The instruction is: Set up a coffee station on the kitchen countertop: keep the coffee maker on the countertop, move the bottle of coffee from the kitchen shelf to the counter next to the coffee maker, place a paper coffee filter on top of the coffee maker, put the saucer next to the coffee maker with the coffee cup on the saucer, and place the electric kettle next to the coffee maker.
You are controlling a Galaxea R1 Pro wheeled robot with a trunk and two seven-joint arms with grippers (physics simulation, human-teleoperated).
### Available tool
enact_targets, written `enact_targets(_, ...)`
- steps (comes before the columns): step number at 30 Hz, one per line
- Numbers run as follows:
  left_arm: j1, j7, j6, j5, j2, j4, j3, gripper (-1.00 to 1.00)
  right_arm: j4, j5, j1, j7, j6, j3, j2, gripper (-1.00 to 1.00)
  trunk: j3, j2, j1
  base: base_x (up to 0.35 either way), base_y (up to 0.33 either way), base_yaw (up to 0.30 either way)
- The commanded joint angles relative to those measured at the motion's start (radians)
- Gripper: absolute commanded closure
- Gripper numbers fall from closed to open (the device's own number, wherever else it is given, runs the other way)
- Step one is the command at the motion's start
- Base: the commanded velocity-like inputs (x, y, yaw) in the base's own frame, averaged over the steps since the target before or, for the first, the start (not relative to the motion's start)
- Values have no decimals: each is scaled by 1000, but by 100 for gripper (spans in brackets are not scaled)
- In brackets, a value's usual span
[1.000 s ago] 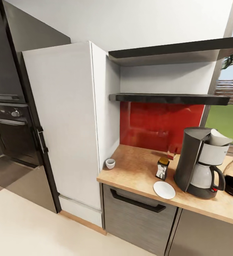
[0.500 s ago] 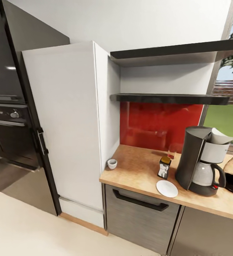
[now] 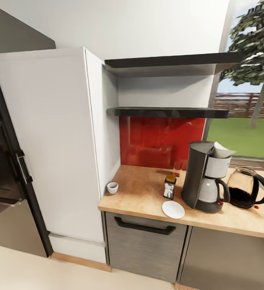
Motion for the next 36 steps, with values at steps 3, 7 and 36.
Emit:
enact_targets(3, 0, 2, -3, 10, 1, 0, -7, -100, 2, -10, -1, 5, -2, 9, 1, -100, 1, -1, 0, 60, 235, -283)
enact_targets(7, 0, 2, -3, 11, 2, 0, -4, -100, 1, -9, -1, 5, -5, 9, 1, -100, 4, -1, 0, 54, 280, -283)
enact_targets(36, -1, 16, 1, 14, 19, 8, 3, -100, -867, 3, -1, -146, -196, 11, 58, -100, 7, -1, 0, -27, 136, -38)
